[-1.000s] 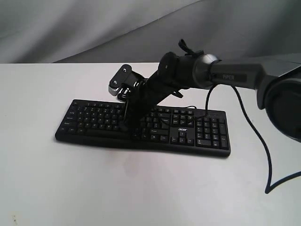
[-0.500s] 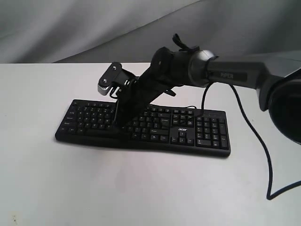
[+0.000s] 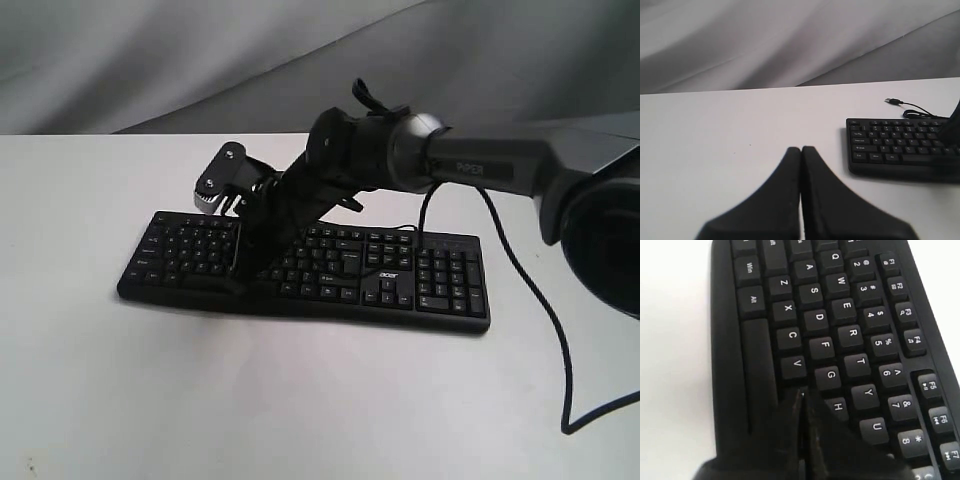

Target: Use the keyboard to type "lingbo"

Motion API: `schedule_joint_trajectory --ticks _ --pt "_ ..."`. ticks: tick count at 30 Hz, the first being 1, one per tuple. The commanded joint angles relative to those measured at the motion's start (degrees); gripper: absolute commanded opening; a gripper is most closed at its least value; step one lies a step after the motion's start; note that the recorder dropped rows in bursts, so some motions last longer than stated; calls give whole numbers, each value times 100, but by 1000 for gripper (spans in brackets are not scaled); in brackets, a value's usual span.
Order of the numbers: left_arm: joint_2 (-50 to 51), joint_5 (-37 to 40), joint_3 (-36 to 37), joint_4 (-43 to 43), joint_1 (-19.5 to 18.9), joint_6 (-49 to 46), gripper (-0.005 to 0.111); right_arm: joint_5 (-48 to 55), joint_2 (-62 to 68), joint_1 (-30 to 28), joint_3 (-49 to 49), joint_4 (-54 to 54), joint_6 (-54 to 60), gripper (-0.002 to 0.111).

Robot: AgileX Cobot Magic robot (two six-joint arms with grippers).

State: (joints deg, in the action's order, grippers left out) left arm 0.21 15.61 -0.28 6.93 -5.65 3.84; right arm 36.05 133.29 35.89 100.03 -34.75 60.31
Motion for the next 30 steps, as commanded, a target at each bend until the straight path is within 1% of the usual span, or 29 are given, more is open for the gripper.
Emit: schedule_joint_trajectory --ticks 1,24,28,30 --pt "-21 -41 28 -21 -6 12 1 -30 46 11 2 91 7 0" --pt "-21 -41 28 -21 -6 12 1 -44 164 0 2 226 -64 0" --pt "-21 -41 28 -21 -6 12 1 -105 -40 0 2 226 -64 0" --pt "-21 -41 28 -21 -6 12 1 -107 -36 0 155 226 -64 0"
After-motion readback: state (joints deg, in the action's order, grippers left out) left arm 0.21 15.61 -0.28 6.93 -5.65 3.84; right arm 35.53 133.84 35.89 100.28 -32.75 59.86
